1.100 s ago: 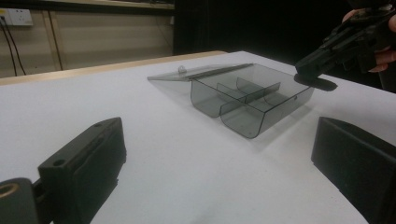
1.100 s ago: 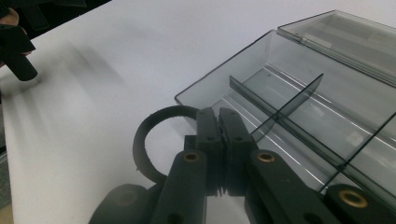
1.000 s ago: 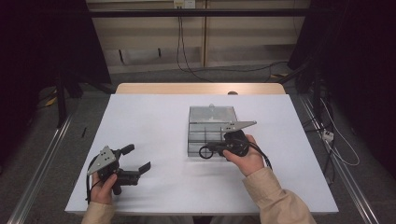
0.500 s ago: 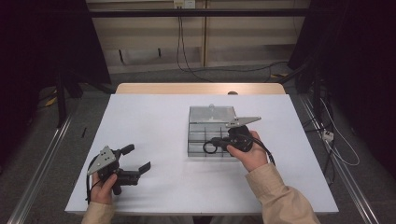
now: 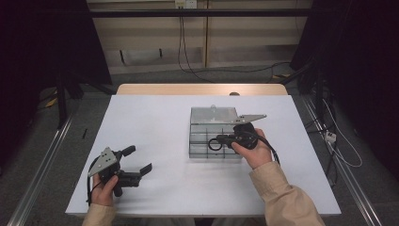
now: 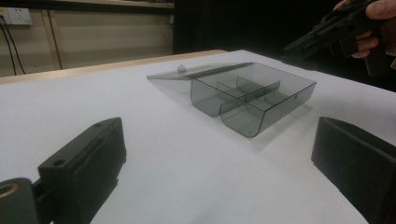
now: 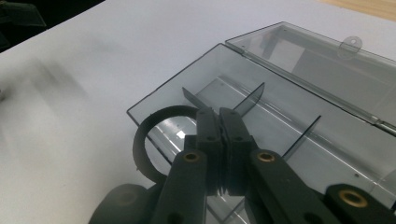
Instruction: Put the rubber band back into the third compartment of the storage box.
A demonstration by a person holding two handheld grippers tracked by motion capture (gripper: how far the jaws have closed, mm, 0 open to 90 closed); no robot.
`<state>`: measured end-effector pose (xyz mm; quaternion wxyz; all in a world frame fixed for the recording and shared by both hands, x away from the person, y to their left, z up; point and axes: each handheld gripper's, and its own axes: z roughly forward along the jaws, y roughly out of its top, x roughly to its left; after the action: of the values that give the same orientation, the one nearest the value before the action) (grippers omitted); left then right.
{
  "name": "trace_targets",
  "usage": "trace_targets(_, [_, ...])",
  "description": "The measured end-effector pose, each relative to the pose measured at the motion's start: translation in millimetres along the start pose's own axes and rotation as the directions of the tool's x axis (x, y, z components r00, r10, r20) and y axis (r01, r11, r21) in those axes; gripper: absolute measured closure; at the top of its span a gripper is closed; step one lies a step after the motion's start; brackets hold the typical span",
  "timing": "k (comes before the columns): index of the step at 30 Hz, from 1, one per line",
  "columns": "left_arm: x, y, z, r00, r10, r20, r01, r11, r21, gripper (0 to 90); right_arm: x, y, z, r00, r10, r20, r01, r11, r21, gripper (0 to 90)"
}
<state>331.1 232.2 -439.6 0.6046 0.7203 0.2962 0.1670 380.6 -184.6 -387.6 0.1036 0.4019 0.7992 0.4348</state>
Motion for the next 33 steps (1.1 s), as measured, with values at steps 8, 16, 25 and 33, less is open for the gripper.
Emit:
trace_targets(8, [0.1, 0.0, -0.1, 1.0000, 0.001, -0.001, -0.001, 1.0000, 0.000, 2.9, -6.3, 1.3, 0.3, 0.9999, 0.004, 0.014, -0.004, 1.000, 0.000, 88.3])
trace_targets(16, [0.0, 0.0, -0.3, 1.0000, 0.000, 0.000, 0.000, 1.0000, -0.001, 2.9, -13.4, 1.6, 0.4, 0.9993, 0.021, 0.031, -0.021, 1.000, -0.004, 88.3])
trace_targets(25, [0.5, 0.2, -0.7, 1.0000, 0.001, -0.003, -0.001, 1.0000, -0.004, 2.9, -17.9, 1.4, 1.7, 0.9986, 0.021, 0.048, -0.021, 1.000, 0.002, 88.3])
trace_targets(33, [0.4, 0.2, -0.8, 1.0000, 0.002, -0.001, -0.002, 1.0000, -0.003, 2.9, -24.6, 0.8, 3.4, 0.9974, 0.028, 0.067, -0.028, 1.000, -0.003, 88.2])
